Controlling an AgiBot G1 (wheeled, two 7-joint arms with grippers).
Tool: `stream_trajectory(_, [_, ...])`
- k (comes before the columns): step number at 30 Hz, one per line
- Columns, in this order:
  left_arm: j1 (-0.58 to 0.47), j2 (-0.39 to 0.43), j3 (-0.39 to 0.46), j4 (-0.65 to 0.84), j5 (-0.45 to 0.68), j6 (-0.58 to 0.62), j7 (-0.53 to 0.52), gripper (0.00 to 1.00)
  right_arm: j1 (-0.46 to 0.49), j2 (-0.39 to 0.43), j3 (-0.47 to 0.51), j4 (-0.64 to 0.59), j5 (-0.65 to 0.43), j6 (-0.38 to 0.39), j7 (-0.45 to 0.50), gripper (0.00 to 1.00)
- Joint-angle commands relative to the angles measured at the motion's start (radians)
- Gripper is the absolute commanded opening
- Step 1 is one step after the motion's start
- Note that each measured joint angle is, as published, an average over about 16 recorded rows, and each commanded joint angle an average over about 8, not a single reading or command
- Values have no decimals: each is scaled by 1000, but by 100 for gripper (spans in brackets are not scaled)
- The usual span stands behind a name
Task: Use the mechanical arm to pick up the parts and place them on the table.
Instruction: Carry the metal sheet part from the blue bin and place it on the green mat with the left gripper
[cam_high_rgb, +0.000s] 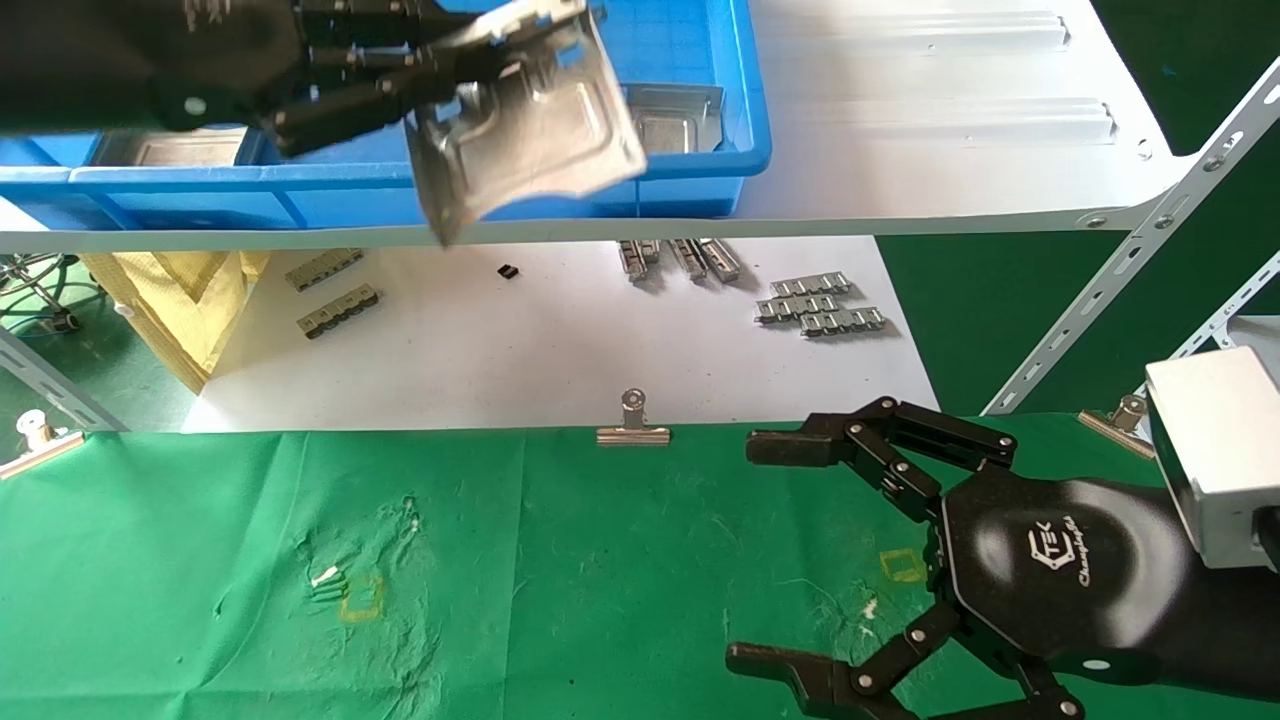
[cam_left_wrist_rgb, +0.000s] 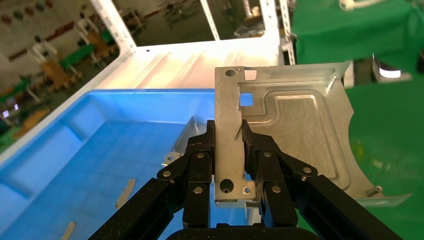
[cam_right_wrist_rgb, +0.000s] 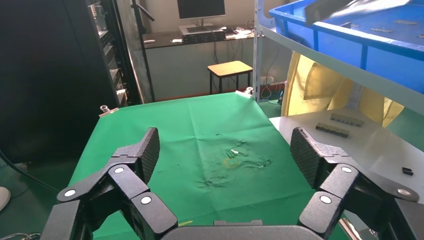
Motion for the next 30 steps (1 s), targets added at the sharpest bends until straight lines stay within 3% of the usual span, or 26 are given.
stream_trajectory(1, [23,-13,2,-43,-16,18,24,0,0,0,0,0,0,0,0,100])
stream_trajectory(7, [202,-192,123,-373,-218,15,51,0,0,0,0,0,0,0,0,100])
stream_trajectory(11, [280,-297,229,-460,-255,6,120,0,0,0,-1,0,0,0,0,100])
stream_trajectory(17, [318,-343,360,-368,-169,-9,299,0,0,0,-1,0,1,0,0,100])
stream_trajectory(27, [360,-269,444,-112,-119,-20,516,0,0,1,-1,0,1,1,-1,100])
stream_trajectory(28, [364,-260,446,-91,-122,-22,530,7,0,1,-1,0,1,1,-1,100])
stream_trajectory(30, [370,-244,447,-53,-130,-26,554,32,0,1,-2,0,1,1,-1,100])
